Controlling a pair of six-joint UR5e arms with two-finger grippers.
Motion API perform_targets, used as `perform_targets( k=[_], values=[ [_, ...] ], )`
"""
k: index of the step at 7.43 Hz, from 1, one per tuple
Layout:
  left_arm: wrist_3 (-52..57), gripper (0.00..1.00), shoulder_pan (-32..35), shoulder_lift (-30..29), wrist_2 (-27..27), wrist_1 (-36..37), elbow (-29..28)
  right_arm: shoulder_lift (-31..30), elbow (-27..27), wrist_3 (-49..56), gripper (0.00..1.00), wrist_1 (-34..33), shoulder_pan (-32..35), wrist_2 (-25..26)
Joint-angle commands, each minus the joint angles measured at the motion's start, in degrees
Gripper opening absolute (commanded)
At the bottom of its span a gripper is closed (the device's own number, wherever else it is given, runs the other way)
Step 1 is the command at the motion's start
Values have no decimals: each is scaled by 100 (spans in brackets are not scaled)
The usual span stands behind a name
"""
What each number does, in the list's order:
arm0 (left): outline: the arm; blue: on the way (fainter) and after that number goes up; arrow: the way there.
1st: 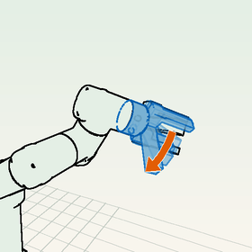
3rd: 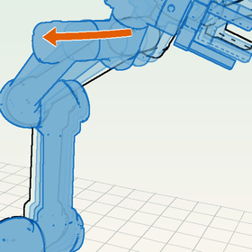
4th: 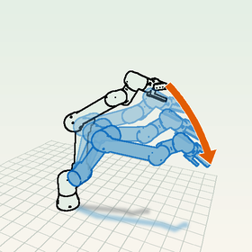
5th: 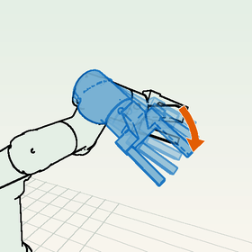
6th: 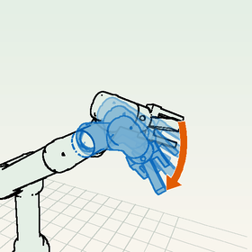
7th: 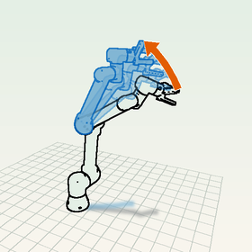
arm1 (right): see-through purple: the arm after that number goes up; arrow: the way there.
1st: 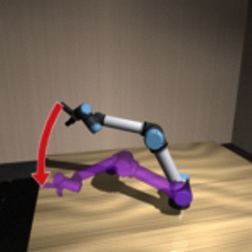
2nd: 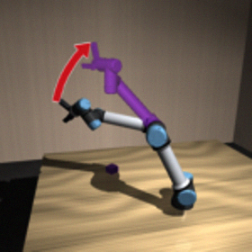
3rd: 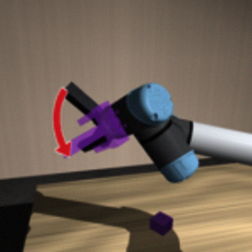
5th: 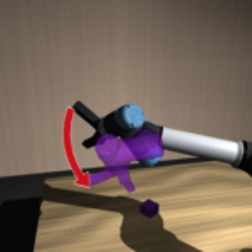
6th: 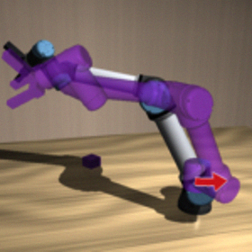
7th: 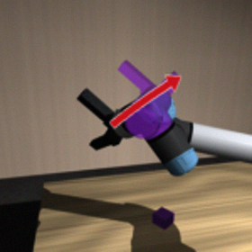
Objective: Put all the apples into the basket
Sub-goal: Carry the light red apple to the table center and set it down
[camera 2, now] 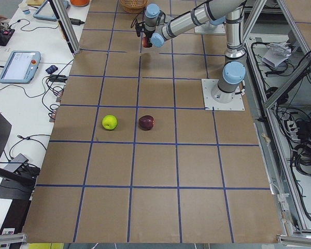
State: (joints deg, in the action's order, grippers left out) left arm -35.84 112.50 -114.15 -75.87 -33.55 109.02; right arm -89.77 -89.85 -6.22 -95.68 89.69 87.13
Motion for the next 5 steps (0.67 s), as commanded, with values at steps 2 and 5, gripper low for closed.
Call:
perform_targets(
  k=[2,5],
  values=[
    [-20,100,132,-170,-94,182,-47,3,12,7,100,14,-4,33],
    [1485,100,-1075,461,-94,-577,-101,38,82,7,100,32,-4,42]
  ],
)
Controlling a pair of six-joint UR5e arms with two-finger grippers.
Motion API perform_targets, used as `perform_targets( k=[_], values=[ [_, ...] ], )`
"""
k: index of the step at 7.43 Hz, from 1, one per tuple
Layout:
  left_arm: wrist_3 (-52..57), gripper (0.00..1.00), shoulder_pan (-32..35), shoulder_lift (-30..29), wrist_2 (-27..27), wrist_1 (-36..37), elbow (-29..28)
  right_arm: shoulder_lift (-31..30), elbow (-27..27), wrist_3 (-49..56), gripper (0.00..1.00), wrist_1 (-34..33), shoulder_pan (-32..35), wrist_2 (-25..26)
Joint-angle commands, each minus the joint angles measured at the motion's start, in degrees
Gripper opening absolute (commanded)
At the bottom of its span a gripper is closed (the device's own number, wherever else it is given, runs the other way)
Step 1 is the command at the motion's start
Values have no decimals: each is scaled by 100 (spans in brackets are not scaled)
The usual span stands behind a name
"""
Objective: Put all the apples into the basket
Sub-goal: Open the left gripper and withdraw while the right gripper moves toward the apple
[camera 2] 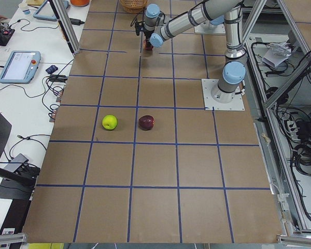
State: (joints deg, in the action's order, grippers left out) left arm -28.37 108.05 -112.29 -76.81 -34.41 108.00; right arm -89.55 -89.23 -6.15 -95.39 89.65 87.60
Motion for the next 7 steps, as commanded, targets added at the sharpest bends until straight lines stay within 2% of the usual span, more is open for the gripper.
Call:
perform_targets(
  k=[1,2,3,5,6,7],
  values=[
    [1449,100,-1298,557,-305,-1315,-24,16,11,-87,100,-32,9,-76],
    [2057,100,-1966,855,-1396,-2332,-60,129,-50,-245,100,-67,122,-85],
    [2994,100,-2686,1058,-1833,-2925,-69,304,-68,-638,100,-146,532,-85],
    [4804,100,-4232,1140,-1855,-2949,-86,1136,-94,-1194,100,-1048,1455,20],
    [5440,100,-4980,1079,-1846,-2940,-104,1524,-94,-1195,100,-1400,1668,47],
    [5795,100,-5439,913,-1838,-2914,-269,1754,-199,-1195,100,-1569,1800,99]
  ],
)
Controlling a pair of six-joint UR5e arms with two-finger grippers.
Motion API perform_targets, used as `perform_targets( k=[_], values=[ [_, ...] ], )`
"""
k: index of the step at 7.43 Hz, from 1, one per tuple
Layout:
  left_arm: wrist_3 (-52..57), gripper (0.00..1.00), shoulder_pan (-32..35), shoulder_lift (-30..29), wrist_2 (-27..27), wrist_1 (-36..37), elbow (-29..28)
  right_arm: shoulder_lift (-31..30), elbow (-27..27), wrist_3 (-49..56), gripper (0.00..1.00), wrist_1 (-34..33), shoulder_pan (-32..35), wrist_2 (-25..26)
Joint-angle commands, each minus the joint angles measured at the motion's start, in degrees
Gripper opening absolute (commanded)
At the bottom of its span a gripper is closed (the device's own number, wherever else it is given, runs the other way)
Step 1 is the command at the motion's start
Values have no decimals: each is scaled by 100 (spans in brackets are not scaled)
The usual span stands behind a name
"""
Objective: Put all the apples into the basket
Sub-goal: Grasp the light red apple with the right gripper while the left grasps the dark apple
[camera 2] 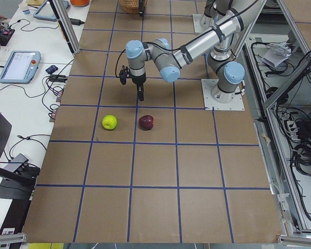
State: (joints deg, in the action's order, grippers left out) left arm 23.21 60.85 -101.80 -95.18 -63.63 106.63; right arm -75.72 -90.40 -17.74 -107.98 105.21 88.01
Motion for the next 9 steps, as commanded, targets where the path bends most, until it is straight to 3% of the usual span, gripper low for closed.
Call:
perform_targets(
  k=[1,4,6,7,8,9],
  values=[
    [806,100,-889,-269,-10,-26,-133,495,-318,16,100,-529,350,50],
    [808,100,-900,-664,25,26,-168,794,-1389,473,100,-2072,633,103],
    [773,100,-891,-902,78,44,-169,1110,-1533,404,100,-2857,659,-54],
    [764,100,-891,-990,78,61,-142,1155,-1559,395,100,-2912,668,-38],
    [747,100,-891,-1035,96,61,-142,1165,-1560,429,84,-2878,659,6],
    [755,100,-900,-1052,235,53,-133,1156,-1551,464,58,-2861,659,6]
  ],
)
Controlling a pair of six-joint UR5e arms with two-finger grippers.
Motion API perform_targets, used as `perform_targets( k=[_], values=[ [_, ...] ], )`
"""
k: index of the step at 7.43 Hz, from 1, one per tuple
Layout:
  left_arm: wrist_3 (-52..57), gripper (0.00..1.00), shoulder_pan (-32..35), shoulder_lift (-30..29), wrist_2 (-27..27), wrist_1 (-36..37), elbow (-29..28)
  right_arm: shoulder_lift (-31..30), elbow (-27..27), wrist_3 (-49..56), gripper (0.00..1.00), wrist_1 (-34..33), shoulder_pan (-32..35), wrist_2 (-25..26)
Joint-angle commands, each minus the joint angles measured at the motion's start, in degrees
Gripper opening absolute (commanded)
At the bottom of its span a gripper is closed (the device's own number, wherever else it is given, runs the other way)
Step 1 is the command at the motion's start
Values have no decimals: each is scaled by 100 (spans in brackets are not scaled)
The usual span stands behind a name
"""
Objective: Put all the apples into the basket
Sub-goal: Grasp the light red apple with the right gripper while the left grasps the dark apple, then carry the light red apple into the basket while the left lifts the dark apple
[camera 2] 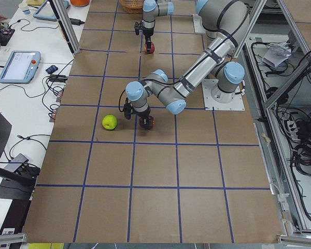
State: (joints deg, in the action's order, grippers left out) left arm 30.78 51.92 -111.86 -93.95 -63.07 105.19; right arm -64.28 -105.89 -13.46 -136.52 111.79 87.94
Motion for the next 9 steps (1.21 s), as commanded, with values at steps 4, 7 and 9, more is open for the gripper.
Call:
perform_targets(
  k=[4,7,9],
  values=[
    [16,15,54,84,131,-55,-51,-890,961,289,53,2051,-1223,-58],
    [-325,12,991,681,1232,-618,-157,-1034,1343,1944,54,2384,-3349,21],
    [-2108,5,2254,691,1721,-532,-182,-859,1299,3930,54,2279,-4600,-58]
  ],
)
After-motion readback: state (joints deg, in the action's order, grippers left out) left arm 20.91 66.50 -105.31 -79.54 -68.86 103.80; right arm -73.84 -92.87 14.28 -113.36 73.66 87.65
